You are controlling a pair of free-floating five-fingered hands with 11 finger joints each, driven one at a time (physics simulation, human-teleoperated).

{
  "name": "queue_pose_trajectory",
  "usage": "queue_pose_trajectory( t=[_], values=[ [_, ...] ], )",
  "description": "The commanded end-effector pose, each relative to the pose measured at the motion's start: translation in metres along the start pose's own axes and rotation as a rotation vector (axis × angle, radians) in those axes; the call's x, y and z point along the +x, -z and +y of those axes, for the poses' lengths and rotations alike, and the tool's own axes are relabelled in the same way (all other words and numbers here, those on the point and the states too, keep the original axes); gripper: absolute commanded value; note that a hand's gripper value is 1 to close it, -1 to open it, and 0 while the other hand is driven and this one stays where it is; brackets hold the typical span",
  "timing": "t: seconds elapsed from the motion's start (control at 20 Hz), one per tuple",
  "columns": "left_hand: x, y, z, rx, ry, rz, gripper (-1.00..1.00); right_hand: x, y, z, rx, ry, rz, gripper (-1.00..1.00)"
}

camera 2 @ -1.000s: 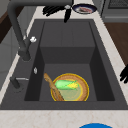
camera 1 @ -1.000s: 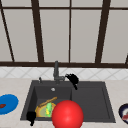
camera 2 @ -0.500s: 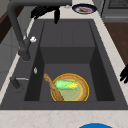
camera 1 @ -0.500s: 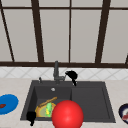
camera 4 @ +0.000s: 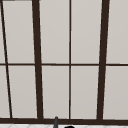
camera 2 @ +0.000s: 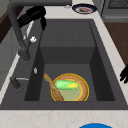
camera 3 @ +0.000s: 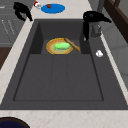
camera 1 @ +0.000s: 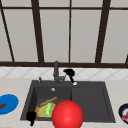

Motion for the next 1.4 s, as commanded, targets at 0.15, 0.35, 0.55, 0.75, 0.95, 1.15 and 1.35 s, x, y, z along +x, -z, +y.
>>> queue_pose_trajectory(
  t=[0.15, 0.35, 0.55, 0.75, 0.95, 1.15, 1.35],
  values=[
    [0.0, 0.0, 0.0, 0.0, 0.0, 0.0, 0.0, -0.008, 0.062, 0.034, 0.038, 0.021, -0.011, -1.0],
    [0.0, 0.0, 0.0, 0.0, 0.0, 0.0, 0.0, 0.0, 0.072, 0.051, 0.0, 0.0, 0.038, -1.0],
    [0.0, 0.0, 0.0, 0.0, 0.0, 0.0, 0.0, 0.007, 0.067, 0.06, -0.046, -0.034, 0.11, -1.0],
    [0.0, 0.0, 0.0, 0.0, 0.0, 0.0, 0.0, 0.013, 0.05, 0.057, -0.066, -0.022, 0.113, -1.0],
    [0.0, 0.0, 0.0, 0.0, 0.0, 0.0, 0.0, 0.022, 0.029, 0.053, -0.044, -0.004, 0.11, -1.0],
    [0.0, 0.0, 0.0, 0.0, 0.0, 0.0, 0.0, 0.023, 0.018, 0.051, 0.017, 0.03, 0.117, -1.0],
    [0.0, 0.0, 0.0, 0.0, 0.0, 0.0, 0.0, 0.017, 0.028, 0.045, 0.043, 0.05, 0.112, 1.0]
  ],
)
